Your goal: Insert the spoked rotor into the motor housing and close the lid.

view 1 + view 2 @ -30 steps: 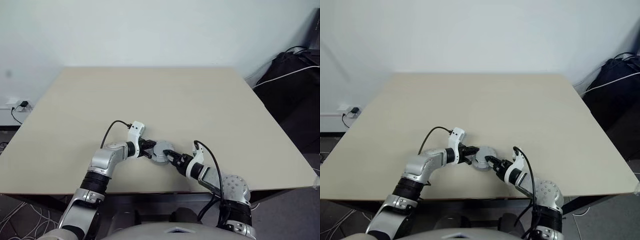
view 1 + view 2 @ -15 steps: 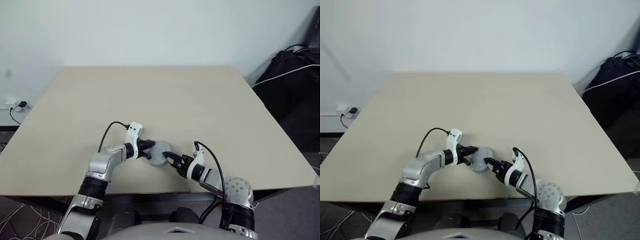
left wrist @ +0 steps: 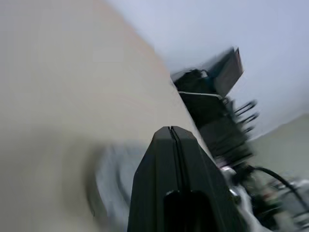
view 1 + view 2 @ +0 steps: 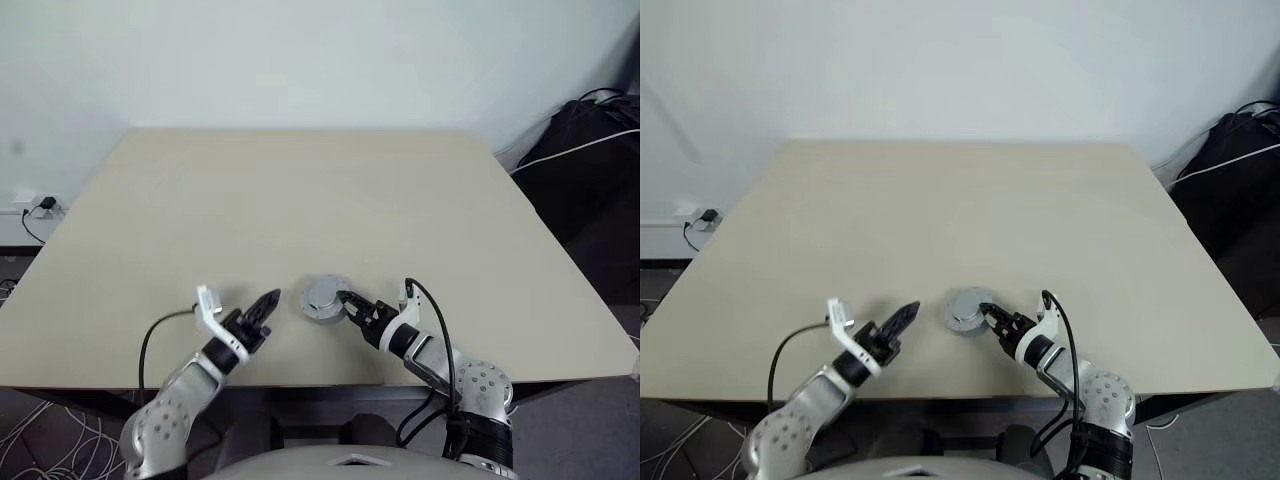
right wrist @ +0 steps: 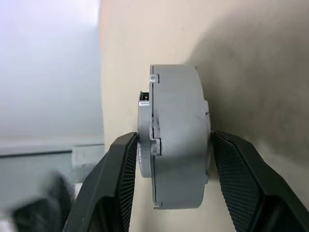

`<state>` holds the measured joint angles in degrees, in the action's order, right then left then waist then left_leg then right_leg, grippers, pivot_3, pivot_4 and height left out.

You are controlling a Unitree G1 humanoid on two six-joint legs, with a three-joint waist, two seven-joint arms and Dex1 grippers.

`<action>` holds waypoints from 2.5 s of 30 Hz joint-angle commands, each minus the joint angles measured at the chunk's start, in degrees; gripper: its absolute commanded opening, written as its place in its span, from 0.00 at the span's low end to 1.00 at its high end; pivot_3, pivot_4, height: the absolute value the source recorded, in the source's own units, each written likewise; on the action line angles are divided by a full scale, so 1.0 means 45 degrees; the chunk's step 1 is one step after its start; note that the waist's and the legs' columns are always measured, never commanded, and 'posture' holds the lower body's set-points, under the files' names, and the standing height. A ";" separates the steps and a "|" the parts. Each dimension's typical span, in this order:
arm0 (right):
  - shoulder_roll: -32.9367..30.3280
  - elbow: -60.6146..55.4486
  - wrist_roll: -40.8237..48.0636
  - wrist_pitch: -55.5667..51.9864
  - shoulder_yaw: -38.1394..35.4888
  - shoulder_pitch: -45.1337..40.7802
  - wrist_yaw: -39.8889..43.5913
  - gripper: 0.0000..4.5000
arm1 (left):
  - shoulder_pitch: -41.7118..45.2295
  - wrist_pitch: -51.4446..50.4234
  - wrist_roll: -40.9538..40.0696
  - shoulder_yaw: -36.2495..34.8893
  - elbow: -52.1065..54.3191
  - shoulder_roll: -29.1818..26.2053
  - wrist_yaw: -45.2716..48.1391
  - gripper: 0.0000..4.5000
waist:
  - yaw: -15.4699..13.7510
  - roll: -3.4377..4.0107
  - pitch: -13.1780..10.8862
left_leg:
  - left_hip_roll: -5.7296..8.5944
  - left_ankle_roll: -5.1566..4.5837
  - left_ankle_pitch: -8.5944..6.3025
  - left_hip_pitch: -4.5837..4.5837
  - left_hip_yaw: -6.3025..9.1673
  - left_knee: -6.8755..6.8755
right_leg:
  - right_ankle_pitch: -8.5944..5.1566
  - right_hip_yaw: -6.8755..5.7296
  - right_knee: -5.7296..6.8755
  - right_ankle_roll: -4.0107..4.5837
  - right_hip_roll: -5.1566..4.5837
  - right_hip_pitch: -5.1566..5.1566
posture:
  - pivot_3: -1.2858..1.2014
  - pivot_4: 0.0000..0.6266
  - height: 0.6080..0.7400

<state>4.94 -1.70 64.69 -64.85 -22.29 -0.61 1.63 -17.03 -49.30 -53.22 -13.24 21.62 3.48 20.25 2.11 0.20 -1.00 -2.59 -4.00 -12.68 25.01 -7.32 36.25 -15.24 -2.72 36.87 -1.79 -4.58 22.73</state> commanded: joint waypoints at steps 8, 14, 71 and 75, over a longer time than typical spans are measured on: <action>0.0918 -0.0593 0.2369 0.0801 0.0403 -0.0710 -0.0789 0.44 | -0.1456 0.1629 -0.3352 -0.0206 -0.0839 0.2400 -0.2546 0.00 | 0.0020 0.0009 -0.0030 | 0.0000 0.0000 -0.0002 -0.0009 0.0010 -0.0010 | 0.0007 0.0009 -0.0006 -0.0003 -0.0005 0.0003 | 0.52 0.00 1.00; 0.0506 -0.0772 0.2714 0.1023 0.1140 -0.0743 -0.1218 0.28 | -0.1566 0.2186 -0.4018 0.0837 -0.1211 0.2150 -0.2522 0.00 | 0.0019 0.0018 -0.0025 | 0.0000 0.0001 -0.0002 0.0008 0.0002 -0.0021 | 0.0003 0.0013 -0.0020 0.0017 -0.0005 0.0017 | 0.52 0.00 1.00; -0.1172 -0.2181 -0.0886 0.1797 0.1796 0.1092 0.0143 0.27 | 0.6976 0.1975 0.3768 0.3628 -0.5238 -0.3009 0.1531 0.06 | -0.0008 0.0001 0.0035 | -0.0007 0.0007 0.0010 -0.0068 -0.0035 0.0052 | 0.0057 0.0054 0.0016 -0.0019 0.0116 -0.0040 | 0.52 0.00 1.00; -0.1143 -0.2312 -0.0877 0.1844 0.1760 0.1153 0.0101 0.27 | 0.7081 0.1365 0.4081 0.3878 -0.5485 -0.3152 0.1668 0.00 | -0.0008 0.0001 0.0035 | -0.0007 0.0003 0.0008 -0.0067 -0.0034 0.0071 | 0.0064 0.0055 0.0019 -0.0029 0.0082 -0.0046 | 0.52 0.00 1.00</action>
<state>-0.38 -9.66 59.86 -57.55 -14.01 5.04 2.02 13.31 -42.05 -35.37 3.60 -3.00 -10.48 26.95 2.07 0.20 -0.84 -2.62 -3.98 -12.64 24.71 -7.47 36.60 -14.95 -2.48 36.96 -1.93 -4.23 22.51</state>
